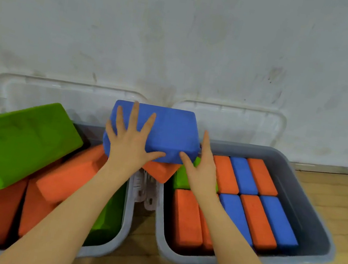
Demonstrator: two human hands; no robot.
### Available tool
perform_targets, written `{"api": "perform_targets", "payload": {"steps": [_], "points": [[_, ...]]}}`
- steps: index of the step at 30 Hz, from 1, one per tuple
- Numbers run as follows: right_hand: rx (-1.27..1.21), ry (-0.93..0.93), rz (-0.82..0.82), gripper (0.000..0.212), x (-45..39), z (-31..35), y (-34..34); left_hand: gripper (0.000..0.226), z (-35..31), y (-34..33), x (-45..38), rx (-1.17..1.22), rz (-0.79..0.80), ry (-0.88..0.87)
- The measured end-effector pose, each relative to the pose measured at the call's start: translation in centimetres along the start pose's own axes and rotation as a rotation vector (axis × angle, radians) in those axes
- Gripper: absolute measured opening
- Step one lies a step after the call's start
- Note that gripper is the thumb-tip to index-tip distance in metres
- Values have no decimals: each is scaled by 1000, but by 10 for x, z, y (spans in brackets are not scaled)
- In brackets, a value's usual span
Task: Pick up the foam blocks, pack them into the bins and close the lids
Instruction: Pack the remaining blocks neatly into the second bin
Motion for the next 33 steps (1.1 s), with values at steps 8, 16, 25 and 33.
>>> {"api": "perform_targets", "payload": {"steps": [8, 16, 25, 33], "points": [[42, 175, -80, 42, 2, 27, -7, 94, 22, 5, 7, 34, -46, 142], [251, 45, -104, 43, -12, 9, -12, 81, 9, -12, -14, 28, -32, 26], [619, 357, -143, 44, 21, 74, -56, 56, 61, 15, 38, 72, -237, 1], [484, 516, 370, 53, 49, 114, -168, 53, 161, 24, 110, 12, -266, 227]]}}
Point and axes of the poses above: each hand's wrist, its own x-axis away from the middle knuckle, its own y-axis out of the back of the hand, z = x × y, the point moved 8 cm from there along -x, towards the middle knuckle, and after that the axes turned 7 degrees about z, right-handed, at the moved point
